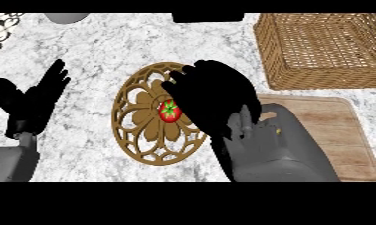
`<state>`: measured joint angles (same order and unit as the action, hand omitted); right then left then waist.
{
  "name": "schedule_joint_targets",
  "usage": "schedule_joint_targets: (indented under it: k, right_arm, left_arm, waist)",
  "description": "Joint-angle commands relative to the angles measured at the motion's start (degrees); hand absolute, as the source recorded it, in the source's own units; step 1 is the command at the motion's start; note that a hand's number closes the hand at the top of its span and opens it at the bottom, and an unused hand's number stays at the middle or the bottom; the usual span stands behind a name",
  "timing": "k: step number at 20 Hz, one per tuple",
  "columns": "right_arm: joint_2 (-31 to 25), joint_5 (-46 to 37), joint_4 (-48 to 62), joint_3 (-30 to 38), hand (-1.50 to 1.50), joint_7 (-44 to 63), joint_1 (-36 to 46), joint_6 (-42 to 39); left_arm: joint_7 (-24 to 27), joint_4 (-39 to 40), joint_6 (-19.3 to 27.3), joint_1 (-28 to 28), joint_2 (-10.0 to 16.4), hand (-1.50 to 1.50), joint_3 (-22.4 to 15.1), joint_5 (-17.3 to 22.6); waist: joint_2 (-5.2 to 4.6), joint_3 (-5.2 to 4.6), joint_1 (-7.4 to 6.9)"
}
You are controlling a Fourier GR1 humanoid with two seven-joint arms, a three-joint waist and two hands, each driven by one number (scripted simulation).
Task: Pick the squash from the cutting board and place it in the basket
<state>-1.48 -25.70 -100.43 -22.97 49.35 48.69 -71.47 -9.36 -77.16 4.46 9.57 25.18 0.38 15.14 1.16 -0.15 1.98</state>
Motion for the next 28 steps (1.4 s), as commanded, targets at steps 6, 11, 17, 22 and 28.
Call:
schedule_joint_targets:
  k: [6,11,17,22,28]
  right_arm:
    - [-0.81,4.82,-15.61,4.60,-1.50,8.62,-12.66,-10.67]
    - [-8.07,2.44,-24.01,3.77,-1.50,1.65,-21.36,-7.81]
    - [-15.02,-7.72,-22.42,-2.66,-1.50,-10.31,-24.80,6.15]
    - [-19.98,-12.17,-19.10,-1.63,-1.50,-21.06,-29.87,15.79]
    - [-20.99,-23.80,-7.26,-9.34,-1.50,-25.69,-30.45,23.79]
  left_arm:
    - [-0.60,-4.15,-0.51,-3.26,-0.54,0.00,-0.57,-1.33]
    - [-2.56,-1.37,-0.99,2.82,-1.55,0.00,0.44,-1.64]
    - [-3.29,-3.53,-0.78,1.00,-3.38,0.00,0.22,-3.96]
    - [-1.68,-0.42,-1.73,3.38,-3.01,0.00,1.51,-4.32]
    - [-0.97,1.82,-2.44,4.76,-4.85,0.00,1.92,-5.58]
  waist:
    - [-0.35,0.12,-0.64]
    - [-1.04,0.17,-1.39]
    - [-1.29,0.23,-2.47]
    - [-1.35,0.25,-2.28]
    - [-1.27,0.17,-2.04]
